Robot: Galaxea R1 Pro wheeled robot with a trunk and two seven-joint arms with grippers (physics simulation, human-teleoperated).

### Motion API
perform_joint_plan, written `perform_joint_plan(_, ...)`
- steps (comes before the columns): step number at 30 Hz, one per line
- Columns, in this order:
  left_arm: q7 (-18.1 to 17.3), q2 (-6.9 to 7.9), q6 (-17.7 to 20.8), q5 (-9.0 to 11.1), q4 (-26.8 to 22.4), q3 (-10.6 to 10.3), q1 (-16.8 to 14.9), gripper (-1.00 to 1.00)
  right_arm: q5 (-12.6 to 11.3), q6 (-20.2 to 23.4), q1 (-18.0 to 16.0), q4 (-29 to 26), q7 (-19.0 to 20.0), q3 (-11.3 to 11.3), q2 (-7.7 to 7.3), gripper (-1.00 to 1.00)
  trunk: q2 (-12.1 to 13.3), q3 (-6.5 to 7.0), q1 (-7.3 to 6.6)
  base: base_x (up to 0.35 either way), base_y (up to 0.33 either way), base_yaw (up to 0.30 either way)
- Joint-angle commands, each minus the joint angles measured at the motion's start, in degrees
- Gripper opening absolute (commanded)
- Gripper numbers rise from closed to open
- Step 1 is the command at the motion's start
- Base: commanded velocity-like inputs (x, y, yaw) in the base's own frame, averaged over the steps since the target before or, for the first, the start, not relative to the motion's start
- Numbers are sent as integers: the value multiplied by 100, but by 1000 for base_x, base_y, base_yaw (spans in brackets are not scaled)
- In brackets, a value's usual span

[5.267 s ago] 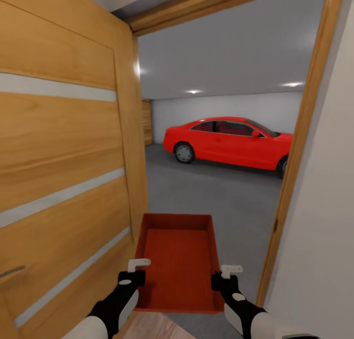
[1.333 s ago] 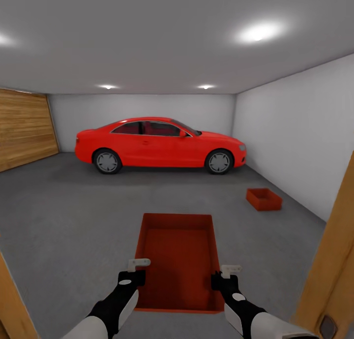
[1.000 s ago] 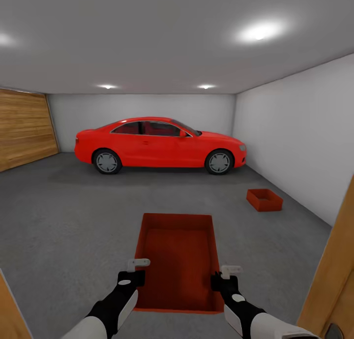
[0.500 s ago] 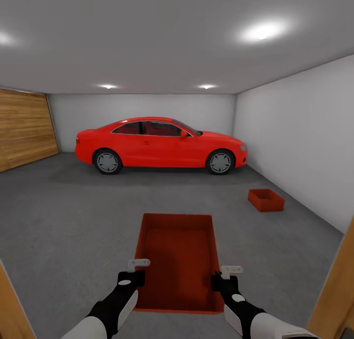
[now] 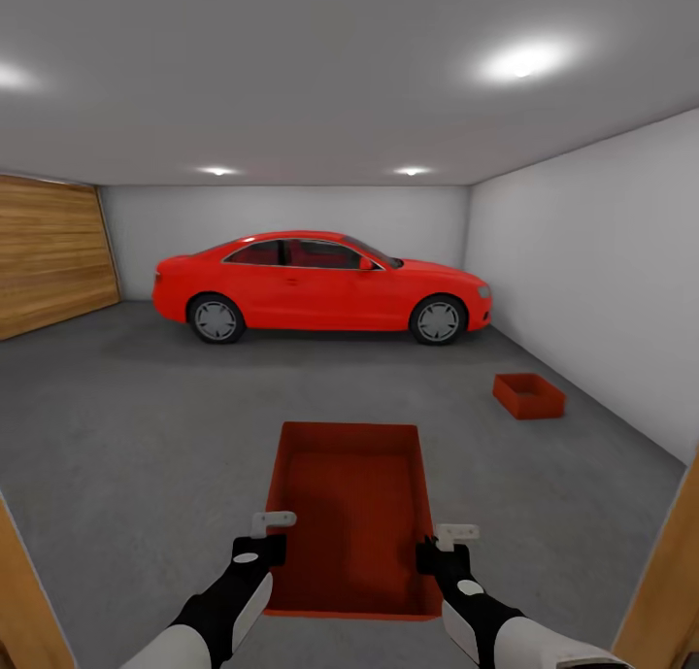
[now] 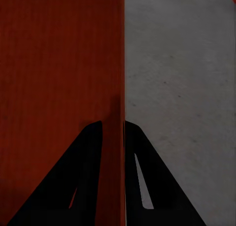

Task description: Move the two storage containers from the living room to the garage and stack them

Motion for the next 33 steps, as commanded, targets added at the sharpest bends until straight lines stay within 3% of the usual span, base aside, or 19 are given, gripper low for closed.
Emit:
perform_joint_plan(1,57,8,33,114,6,111,-6,-100,-66,-298,0,-9,4,-4,-44,-100,-3,-2,1,0,0,200)
perform_joint_plan(33,57,16,32,114,0,111,-6,-100,-66,-299,0,-9,4,-4,-55,-100,-3,-2,1,-12,-42,15)
